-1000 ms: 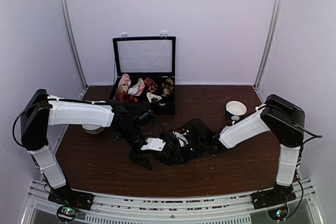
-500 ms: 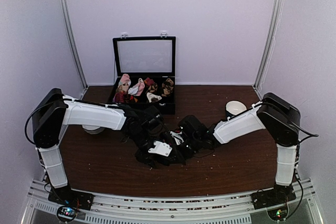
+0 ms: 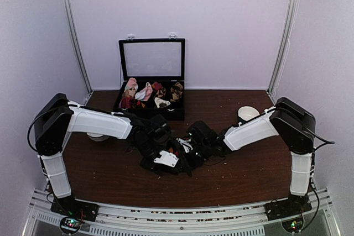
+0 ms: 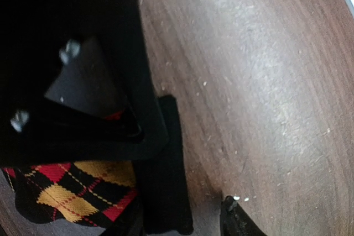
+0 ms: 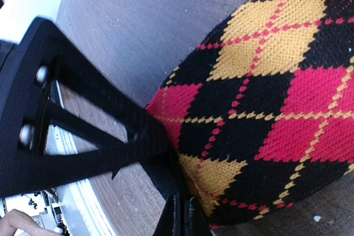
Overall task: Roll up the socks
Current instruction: Roll the sock at the center of the board.
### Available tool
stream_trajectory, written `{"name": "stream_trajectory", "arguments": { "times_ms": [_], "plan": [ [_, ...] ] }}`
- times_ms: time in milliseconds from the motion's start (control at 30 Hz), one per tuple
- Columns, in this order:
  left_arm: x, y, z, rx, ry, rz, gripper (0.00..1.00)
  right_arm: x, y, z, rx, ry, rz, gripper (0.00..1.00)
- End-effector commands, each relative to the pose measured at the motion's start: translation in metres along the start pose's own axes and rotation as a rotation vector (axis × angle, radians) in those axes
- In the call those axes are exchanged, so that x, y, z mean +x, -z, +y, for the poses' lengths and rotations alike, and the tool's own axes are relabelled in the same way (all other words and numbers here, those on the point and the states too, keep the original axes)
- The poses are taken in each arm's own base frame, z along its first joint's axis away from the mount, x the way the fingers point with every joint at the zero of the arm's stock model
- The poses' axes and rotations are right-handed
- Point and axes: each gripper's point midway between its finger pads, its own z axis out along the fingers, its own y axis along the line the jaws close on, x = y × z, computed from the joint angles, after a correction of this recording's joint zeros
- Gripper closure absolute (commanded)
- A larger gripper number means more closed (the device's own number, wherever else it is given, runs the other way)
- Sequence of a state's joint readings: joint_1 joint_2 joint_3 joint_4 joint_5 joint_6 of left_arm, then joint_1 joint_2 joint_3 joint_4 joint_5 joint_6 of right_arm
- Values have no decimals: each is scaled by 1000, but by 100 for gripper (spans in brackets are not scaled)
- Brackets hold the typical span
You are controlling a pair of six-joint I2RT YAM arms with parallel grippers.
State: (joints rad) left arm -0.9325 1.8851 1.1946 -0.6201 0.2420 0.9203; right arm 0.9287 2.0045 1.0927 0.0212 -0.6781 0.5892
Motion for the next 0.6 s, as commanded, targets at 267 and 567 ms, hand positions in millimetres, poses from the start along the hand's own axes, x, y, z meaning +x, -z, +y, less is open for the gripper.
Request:
{"name": "stream_trajectory", "arguments": {
  "times_ms": [267,567],
  "plan": [
    [13,-4,-7,-12,68,-18,53,1,2,8,0,7,40,100],
    [8,-6,-7,3,75,-43,48,1,-2,23,7,47,60,100]
  ]
}}
